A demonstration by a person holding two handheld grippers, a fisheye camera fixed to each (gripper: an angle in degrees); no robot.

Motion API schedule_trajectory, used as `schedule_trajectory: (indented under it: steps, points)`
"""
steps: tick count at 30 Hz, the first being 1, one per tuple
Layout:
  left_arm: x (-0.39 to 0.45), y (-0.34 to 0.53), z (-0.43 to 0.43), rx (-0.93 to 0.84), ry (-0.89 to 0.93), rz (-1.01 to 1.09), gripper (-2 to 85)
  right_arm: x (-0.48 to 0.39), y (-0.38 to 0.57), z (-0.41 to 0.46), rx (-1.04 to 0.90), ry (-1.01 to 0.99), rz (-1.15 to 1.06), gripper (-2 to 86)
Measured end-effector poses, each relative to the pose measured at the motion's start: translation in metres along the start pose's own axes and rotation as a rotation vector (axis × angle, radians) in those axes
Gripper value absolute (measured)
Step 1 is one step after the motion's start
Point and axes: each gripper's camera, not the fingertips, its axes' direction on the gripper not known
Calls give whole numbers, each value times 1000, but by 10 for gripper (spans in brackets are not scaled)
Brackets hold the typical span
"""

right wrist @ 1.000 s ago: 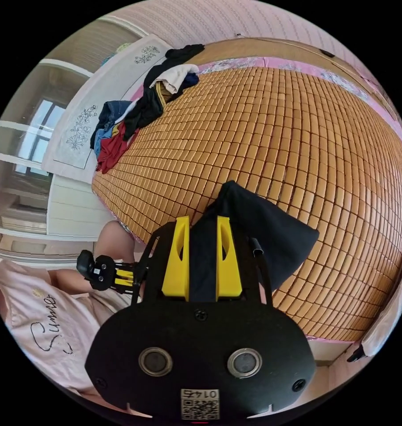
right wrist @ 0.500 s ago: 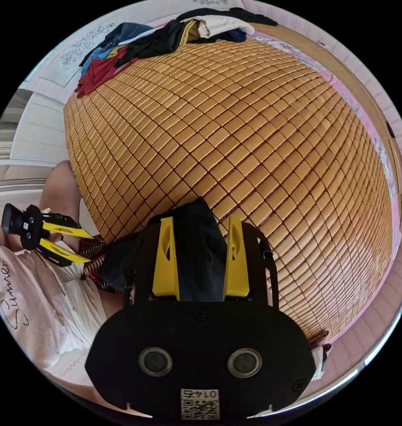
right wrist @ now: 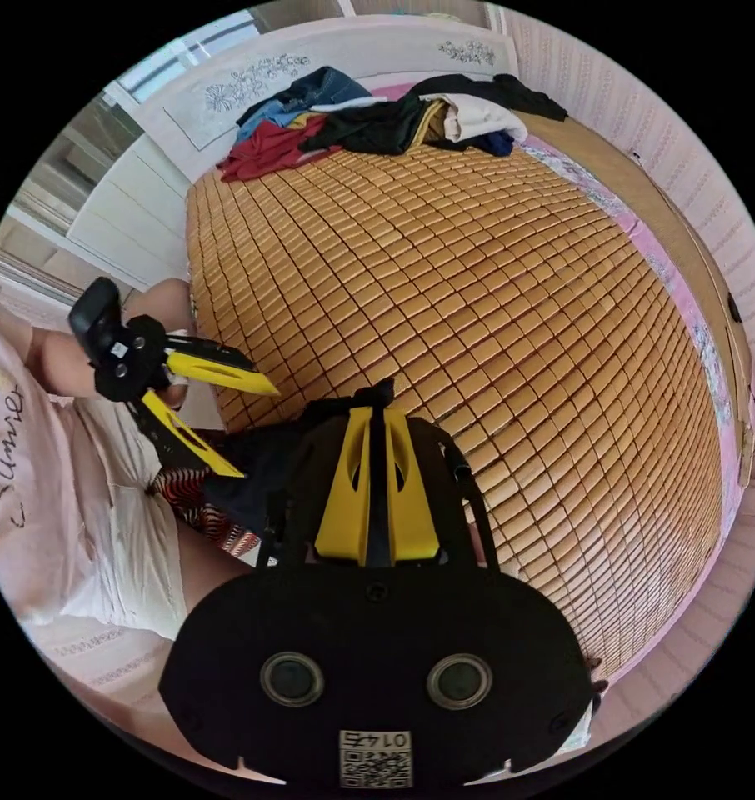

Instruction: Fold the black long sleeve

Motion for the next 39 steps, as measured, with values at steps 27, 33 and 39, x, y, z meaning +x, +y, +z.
schedule_trajectory:
  steps: [27, 33, 39]
  points:
    - [291, -213, 25, -214, 344, 899, 49, -137, 411, -197, 676, 301, 688, 10]
    - [364, -337, 104, -276, 514, 807, 55, -50, 452, -278, 365, 458, 766, 16]
    - [342, -406, 201, -339, 173, 525, 84, 125, 512, -268, 330, 309, 1169, 77]
